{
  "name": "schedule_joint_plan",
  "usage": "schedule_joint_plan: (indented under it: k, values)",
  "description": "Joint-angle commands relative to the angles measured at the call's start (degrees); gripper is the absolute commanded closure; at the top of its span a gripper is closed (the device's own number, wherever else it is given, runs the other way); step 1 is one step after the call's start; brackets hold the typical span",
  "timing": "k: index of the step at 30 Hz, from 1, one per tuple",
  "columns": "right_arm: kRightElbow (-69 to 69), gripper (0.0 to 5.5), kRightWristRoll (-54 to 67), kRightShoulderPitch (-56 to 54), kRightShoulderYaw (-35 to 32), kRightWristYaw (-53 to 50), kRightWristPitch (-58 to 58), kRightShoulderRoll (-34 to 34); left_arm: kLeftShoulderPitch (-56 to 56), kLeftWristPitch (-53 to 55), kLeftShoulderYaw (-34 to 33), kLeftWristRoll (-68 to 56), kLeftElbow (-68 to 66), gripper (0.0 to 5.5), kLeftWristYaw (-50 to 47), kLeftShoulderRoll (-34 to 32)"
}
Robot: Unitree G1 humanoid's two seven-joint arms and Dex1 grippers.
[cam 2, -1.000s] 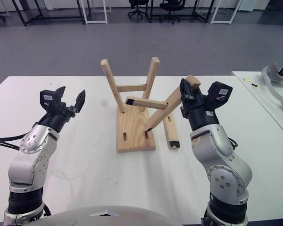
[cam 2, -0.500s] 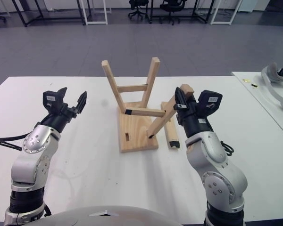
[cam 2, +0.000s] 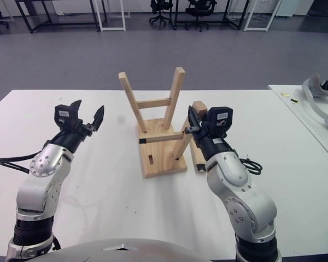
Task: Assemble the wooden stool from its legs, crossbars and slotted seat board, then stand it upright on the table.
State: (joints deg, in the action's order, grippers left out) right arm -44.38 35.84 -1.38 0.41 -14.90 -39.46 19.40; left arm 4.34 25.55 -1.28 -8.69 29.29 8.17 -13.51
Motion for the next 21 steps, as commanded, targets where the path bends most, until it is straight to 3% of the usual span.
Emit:
schedule_joint_plan:
  k: [1,5,13,15,21]
  values:
    - [4.74,4.46,-1.32,1.13,-1.37,0.99,-3.22,-0.85,0.33,-0.71,0.32,0.74,-0.66,1.76,0.01,0.37]
    - [4.06,4.46,-0.15,-0.76,-3.90,2.46,-0.79,-3.61,0.31,-0.85,0.41,1.05,-0.57,1.76,-0.05,0.69]
    - [0.76,2.74,-0.41,-3.51,-7.15,5.46,4.21,-6.45,-0.04,-1.15,0.53,1.18,-0.45,1.76,0.28,0.67]
    - [-0.57,2.37,-1.22,-4.77,-8.13,6.66,4.30,-4.41,-0.16,-1.28,0.50,1.24,-0.44,1.76,0.29,0.62]
    - [3.93,1.17,7.78,-23.16,-22.10,5.57,1.25,4.15,0.16,-2.70,0.90,1.96,-1.59,1.76,-0.33,1.22]
